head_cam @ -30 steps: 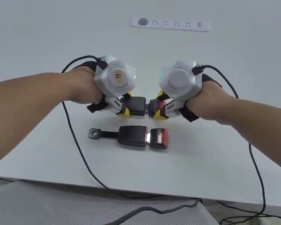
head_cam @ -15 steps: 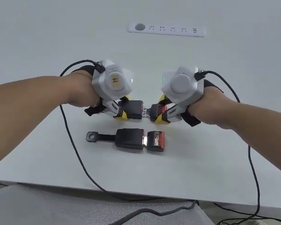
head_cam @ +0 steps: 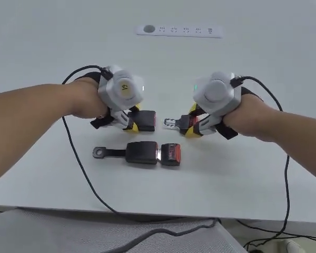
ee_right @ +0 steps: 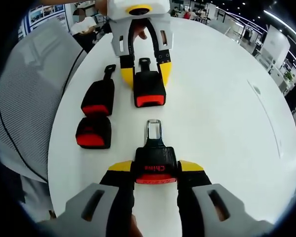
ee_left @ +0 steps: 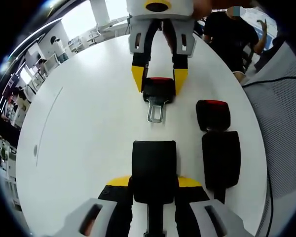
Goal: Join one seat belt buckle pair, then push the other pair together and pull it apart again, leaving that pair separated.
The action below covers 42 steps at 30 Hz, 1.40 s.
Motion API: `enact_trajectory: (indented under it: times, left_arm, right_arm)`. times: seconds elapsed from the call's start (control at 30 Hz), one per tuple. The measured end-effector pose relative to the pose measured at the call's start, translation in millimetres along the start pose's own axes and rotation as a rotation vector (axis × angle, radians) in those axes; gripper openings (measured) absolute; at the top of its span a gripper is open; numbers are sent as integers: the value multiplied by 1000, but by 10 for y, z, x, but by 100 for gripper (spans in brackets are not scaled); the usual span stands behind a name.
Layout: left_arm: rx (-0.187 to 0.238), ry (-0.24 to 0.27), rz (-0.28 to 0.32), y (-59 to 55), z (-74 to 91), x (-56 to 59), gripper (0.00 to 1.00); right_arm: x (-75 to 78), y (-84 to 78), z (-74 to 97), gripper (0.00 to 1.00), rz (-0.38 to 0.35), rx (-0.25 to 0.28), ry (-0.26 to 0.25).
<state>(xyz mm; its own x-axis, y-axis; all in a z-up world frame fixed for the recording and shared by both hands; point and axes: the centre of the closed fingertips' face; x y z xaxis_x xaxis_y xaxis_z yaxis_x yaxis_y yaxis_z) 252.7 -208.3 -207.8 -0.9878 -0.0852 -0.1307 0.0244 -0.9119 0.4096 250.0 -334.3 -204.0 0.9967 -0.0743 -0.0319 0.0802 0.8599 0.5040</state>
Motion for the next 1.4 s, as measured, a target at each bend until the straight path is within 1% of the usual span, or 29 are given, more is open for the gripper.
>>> enact_trajectory:
  times: [0.13, 0.17, 0.3, 0.37, 0.43, 0.5, 0.53, 0.57, 0.67, 0.77, 0.83, 0.9, 0.97, 1.03, 1.1, 1.17, 1.2, 1.3, 1.37, 1.4]
  left_arm:
    - [-7, 2, 1, -5, -1, -7, 32]
    - [-9, 2, 4, -5, -3, -9, 32]
    - [-9, 3, 8, -4, -5, -11, 32]
    - [-8, 3, 8, 2, -1, -7, 33]
    - [-8, 3, 8, 11, 4, 1, 33]
    - [-10, 5, 9, 18, 7, 8, 33]
    - [-11, 6, 10, 18, 8, 9, 33]
    - [-12, 8, 11, 15, 9, 6, 33]
    - [-13, 10, 14, 10, 11, -1, 33]
    - [-13, 14, 20, 3, 8, -9, 33]
    - [-15, 17, 24, 3, 7, -10, 33]
    - [-17, 18, 26, -4, 4, -15, 33]
    - [-17, 17, 23, -8, 0, -19, 33]
    - [-16, 18, 26, -9, -1, -21, 33]
    - [-12, 18, 30, -13, -5, -27, 33]
    - [-6, 21, 40, -13, -6, -32, 33]
    - [-3, 22, 41, -11, -6, -32, 34]
    - [5, 36, 45, -9, -5, -49, 35]
    - [12, 51, 49, -4, 1, -72, 39]
    - [15, 59, 52, -1, 4, -81, 41]
  right_arm:
    - [30, -197, 91, 32, -6, -15, -9]
    - [28, -258, 136, 32, -10, -21, -13]
    - [-21, -478, 244, 32, -16, -44, -12]
    - [-19, -556, 294, 32, -15, -55, -17]
    - [-13, -625, 380, 32, -17, -68, -19]
    - [26, -719, 370, 32, -18, -77, -17]
    - [20, -766, 393, 32, -21, -86, -16]
    - [9, -787, 415, 32, -19, -91, -19]
    - [43, -889, 446, 32, -3, -117, -25]
    - [85, -927, 456, 33, 9, -130, -30]
    - [74, -917, 472, 33, 13, -133, -34]
    - [67, -909, 491, 33, 9, -130, -34]
    - [115, -948, 461, 33, 5, -126, -38]
    - [65, -932, 469, 35, -1, -125, -46]
    - [125, -929, 481, 37, 0, -125, -62]
    - [127, -930, 470, 36, -1, -125, -65]
    - [101, -912, 492, 37, -2, -123, -73]
    - [108, -914, 498, 39, -15, -111, -96]
    - [89, -904, 502, 40, -26, -98, -106]
    - [72, -879, 514, 41, -45, -81, -115]
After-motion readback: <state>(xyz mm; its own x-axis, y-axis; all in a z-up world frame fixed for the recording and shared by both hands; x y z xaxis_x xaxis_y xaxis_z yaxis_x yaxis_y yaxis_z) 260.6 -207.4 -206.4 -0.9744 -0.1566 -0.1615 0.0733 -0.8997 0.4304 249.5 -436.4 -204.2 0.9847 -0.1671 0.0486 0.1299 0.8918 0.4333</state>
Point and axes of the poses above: the centre of the closed fingertips' face, and the gripper's own axes: z roughly backward along the fingers, x roughly to its right, y roughly out of its top, and after that the axes turned 4 degrees about y, right-handed
